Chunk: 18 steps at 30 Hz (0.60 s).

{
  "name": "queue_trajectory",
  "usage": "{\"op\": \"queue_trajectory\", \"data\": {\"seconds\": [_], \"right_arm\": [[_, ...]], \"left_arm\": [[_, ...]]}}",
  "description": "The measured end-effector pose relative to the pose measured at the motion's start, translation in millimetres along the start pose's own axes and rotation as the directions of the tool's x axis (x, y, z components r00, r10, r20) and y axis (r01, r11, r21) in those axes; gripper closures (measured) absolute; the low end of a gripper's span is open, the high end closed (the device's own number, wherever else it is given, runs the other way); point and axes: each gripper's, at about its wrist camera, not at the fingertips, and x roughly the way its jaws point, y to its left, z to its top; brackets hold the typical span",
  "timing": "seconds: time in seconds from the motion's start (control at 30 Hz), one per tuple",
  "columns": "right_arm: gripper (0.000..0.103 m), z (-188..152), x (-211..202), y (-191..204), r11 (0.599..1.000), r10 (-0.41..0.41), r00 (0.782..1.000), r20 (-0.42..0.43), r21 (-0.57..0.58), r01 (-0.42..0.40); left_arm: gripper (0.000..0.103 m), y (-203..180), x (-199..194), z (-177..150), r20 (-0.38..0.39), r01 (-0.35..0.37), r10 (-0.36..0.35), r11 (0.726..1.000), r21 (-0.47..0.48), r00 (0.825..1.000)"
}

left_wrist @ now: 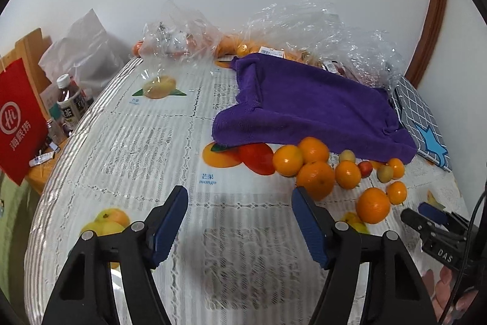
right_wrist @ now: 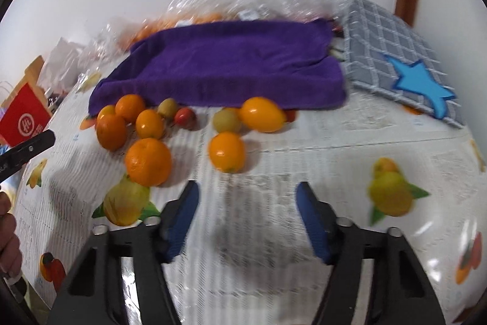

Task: Organize fruits
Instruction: 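Move both tools down toward the loose oranges in front of the purple towel, then close right gripper on a small orange while left gripper closes on a larger orange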

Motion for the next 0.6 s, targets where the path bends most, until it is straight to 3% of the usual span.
{"op": "queue_trajectory", "data": {"seconds": [0.23,0.3,0.47,0.6], "right_arm": [[0.042,11,15,11,1.000,0.021,0.999,0.035,-0.006,-0.021],[0.046,16,24,12,1.000,0.011,1.000,0.022,-0.006,-0.010],[0.071,19,32,5,1.000,0.007,1.000,0.024,-0.002,-0.007],[0.071,15,27,-4,1.000,0.010,1.000,0.029,-0.019,-0.009]], "left_arm": [[0.035,2,14,-2,-0.035,0.061,-0.061,0.998,0.008,0.998],[0.035,0,16,-2,-0.039,0.087,-0.087,0.996,0.002,0.995],[0.033,-13,22,-2,-0.034,0.125,-0.124,0.992,0.024,0.992],[0.033,-32,33,-3,-0.065,0.144,-0.140,0.987,0.065,0.988]]}}
